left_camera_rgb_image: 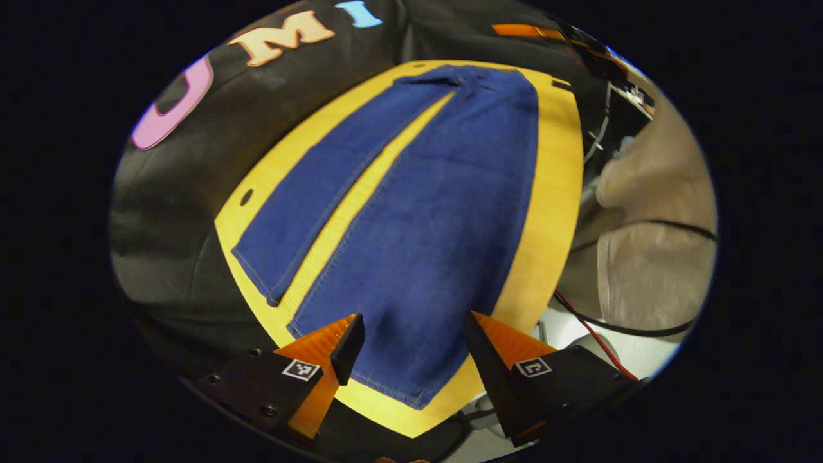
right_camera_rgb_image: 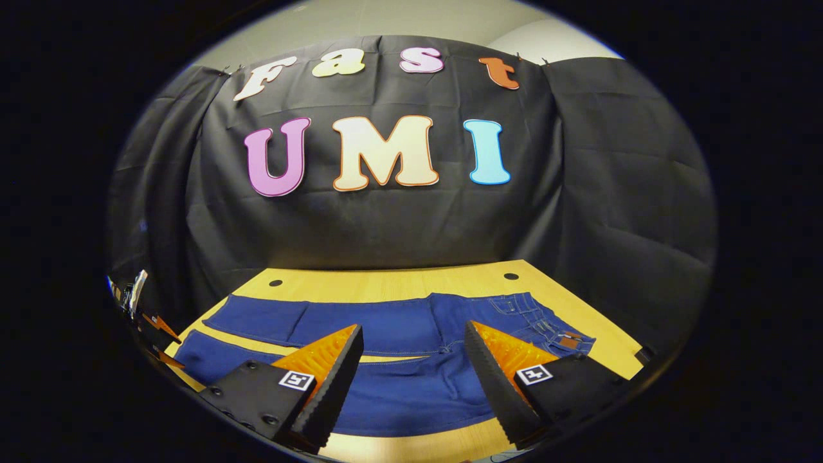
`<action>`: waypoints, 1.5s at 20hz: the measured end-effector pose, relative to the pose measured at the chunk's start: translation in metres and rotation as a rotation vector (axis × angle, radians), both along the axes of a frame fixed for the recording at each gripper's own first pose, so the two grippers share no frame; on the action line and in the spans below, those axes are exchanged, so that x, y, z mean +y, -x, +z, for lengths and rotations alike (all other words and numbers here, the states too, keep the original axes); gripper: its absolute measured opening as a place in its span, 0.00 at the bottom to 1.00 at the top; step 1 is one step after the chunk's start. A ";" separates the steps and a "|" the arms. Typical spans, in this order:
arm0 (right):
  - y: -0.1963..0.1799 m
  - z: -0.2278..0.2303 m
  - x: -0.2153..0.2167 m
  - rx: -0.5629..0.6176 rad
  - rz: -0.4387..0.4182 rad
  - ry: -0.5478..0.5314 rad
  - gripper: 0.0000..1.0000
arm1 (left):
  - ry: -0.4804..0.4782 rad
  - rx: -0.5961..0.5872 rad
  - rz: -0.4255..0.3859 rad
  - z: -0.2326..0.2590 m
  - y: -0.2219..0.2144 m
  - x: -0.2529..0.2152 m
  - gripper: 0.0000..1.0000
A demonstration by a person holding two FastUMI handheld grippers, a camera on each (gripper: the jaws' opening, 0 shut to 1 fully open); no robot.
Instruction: Grasp the waist and the cuffs of the jeans and fold them to make the two legs overlap; first hold the waist and fold one-third of the jeans toward the cuffs, then hold the cuffs and fold the remaining one-third in the same direction to finish folding.
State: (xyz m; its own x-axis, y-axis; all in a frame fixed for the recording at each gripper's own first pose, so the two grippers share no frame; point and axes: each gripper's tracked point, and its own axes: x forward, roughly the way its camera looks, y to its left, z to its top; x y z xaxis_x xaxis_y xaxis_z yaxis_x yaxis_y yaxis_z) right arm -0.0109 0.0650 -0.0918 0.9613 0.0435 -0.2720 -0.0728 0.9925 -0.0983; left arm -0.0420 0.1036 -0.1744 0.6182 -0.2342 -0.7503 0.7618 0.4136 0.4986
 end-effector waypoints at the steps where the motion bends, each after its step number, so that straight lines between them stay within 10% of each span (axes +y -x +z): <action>1: 0.001 -0.001 -0.001 0.006 0.000 0.003 0.98 | -0.026 0.020 -0.011 -0.007 0.002 0.005 0.94; 26: 0.024 -0.053 -0.007 0.137 -0.006 -0.011 0.98 | -0.208 0.331 -0.020 -0.051 0.005 0.036 0.95; 30: 0.029 -0.055 -0.008 0.152 0.003 -0.013 0.98 | -0.216 0.330 -0.016 -0.051 0.004 0.036 0.81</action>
